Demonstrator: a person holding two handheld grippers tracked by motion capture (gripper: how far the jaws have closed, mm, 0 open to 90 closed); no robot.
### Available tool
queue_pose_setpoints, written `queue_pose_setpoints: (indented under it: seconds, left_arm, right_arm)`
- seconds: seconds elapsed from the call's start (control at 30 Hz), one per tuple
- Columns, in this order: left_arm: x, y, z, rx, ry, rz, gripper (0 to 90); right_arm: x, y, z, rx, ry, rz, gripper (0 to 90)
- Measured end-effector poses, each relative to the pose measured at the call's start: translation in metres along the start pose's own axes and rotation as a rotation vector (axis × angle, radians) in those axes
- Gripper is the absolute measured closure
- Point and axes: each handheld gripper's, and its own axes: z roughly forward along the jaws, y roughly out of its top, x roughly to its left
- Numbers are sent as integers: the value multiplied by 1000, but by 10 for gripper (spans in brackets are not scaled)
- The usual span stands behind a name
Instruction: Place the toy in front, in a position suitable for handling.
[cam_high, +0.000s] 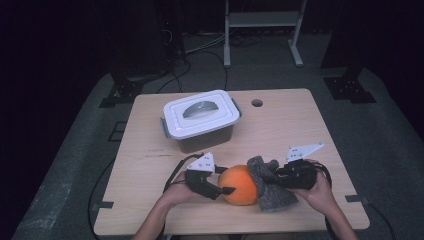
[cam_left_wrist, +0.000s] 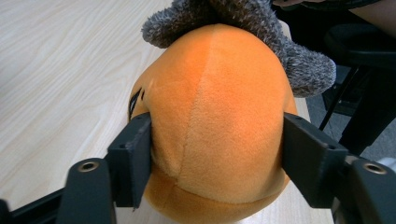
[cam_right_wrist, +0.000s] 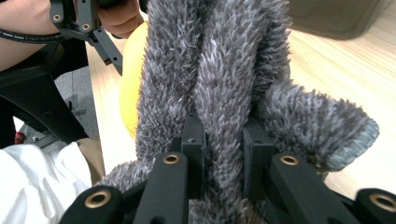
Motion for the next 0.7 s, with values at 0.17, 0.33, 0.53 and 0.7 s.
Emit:
queue_pose_setpoints:
  seconds: [0.17, 0.33, 0.53, 0.7]
  left_arm:
    - [-1, 2, -2, 1, 17, 5, 382]
    - [-2, 4, -5, -10, 25, 9, 408]
    - [-5, 14, -20, -3, 58, 34, 424]
    - [-10, 16, -16, 10, 51, 51, 425]
  right_arm:
    - [1, 1, -1, -1, -9, 1, 744]
    - [7, 6, -7, -12, -23, -19, 745]
    - [13, 15, -16, -70, -16, -29, 750]
    - [22, 21, -6, -60, -14, -58, 750]
